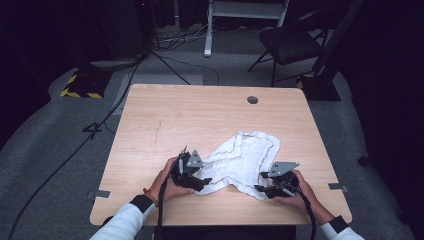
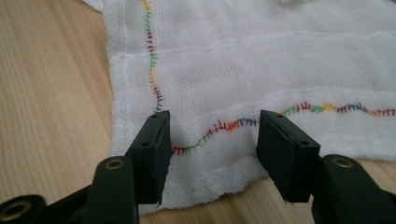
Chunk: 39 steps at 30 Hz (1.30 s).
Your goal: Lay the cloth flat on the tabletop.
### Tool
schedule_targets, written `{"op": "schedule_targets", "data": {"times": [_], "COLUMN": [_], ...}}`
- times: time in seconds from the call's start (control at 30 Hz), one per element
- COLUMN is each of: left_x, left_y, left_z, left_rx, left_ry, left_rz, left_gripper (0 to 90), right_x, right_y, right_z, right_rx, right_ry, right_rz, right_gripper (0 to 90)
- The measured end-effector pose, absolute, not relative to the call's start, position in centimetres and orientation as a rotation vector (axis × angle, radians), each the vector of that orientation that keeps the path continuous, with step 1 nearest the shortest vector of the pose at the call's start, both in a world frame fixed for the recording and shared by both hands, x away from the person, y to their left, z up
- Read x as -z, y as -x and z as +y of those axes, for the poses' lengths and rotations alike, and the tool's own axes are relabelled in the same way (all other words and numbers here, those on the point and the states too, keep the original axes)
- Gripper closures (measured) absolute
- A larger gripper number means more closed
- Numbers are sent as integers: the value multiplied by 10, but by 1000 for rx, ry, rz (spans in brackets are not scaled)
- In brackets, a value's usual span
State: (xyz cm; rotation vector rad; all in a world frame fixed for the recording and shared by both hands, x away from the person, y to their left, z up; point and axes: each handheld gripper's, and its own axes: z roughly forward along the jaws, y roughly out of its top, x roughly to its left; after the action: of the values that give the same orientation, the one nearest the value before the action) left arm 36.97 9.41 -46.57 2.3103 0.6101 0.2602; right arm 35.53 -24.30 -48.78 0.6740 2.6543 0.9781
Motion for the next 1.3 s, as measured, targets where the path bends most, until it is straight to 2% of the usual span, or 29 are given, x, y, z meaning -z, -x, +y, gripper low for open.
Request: {"op": "schedule_targets", "data": {"times": [0.23,0.43,0.5,0.63,0.77,0.83,0.9,0.93,1.1,1.3], "left_x": [455,462,467,477,479,477,476,475,466,448], "left_y": [-401,-428,-436,-446,-450,-451,-452,-453,-459,-474], "left_z": [47,14,7,-1,-2,-1,0,2,17,60], "left_rx": [-277,-247,-246,-274,-272,-286,-280,-310,-322,-365], "left_ry": [-2346,-2403,-2419,-2468,-2505,-2509,-2505,-2495,-2421,-2296], "left_rz": [492,455,457,442,410,398,398,398,435,560], "left_gripper": [278,369,376,476,631,739,758,832,855,857], "right_x": [486,486,486,482,478,477,477,477,478,482], "right_y": [-350,-348,-345,-344,-346,-350,-352,-360,-375,-399], "right_z": [-264,-278,-280,-281,-281,-280,-279,-276,-274,-263], "right_rx": [-937,-927,-921,-932,-969,-975,-976,-979,-970,-918], "right_ry": [-727,-773,-766,-757,-777,-774,-776,-781,-806,-843], "right_rz": [2633,2624,2622,2609,2543,2511,2503,2487,2461,2454], "right_gripper": [451,449,446,420,425,431,433,441,455,473]}}
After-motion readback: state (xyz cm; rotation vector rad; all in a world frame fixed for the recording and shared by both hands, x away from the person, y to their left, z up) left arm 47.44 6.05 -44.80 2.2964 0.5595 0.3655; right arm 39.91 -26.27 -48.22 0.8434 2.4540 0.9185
